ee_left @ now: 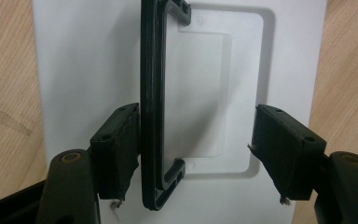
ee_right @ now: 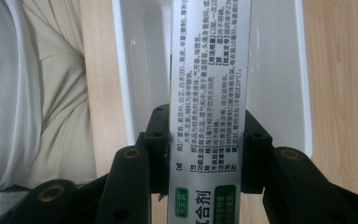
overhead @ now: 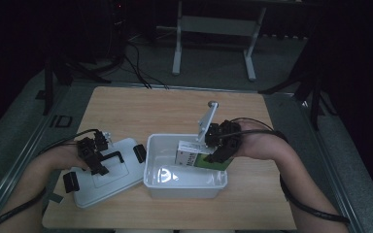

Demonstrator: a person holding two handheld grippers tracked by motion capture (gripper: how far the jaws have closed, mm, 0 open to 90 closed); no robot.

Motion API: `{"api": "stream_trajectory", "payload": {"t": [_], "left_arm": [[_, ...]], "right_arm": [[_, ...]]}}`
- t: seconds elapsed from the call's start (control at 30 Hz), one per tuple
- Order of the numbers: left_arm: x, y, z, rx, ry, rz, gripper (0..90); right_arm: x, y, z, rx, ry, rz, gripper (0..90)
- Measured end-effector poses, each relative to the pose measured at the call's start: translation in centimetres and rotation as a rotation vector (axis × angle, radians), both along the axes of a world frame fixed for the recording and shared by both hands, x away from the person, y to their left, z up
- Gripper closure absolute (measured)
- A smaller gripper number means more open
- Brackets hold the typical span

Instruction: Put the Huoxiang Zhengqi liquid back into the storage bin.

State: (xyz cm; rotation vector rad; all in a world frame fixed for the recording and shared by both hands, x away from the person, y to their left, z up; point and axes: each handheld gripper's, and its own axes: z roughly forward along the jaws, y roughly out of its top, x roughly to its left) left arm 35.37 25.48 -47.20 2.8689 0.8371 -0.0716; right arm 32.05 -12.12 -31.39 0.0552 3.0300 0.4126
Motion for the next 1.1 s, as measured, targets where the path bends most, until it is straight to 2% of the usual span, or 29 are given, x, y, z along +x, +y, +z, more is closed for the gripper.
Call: {"api": "stream_trajectory", "payload": {"t": [0.2,0.47,0.9,1.1], "left_arm": [[0.0,0.0,-0.3,0.0,0.002,-0.003,33.3],[0.0,0.2,-0.2,0.001,0.0,0.001,33.2],[0.0,0.1,-0.4,0.001,0.003,0.001,33.3],[0.0,0.1,-0.4,0.005,0.005,-0.002,33.4]], "right_arm": [[0.0,1.2,-0.9,0.011,0.014,0.034,63.4],[0.4,1.9,-2.6,0.007,0.038,0.037,63.3],[0.8,2.1,-6.7,-0.055,0.069,0.053,63.2],[1.0,2.2,-8.5,-0.069,0.093,0.061,63.2]]}}
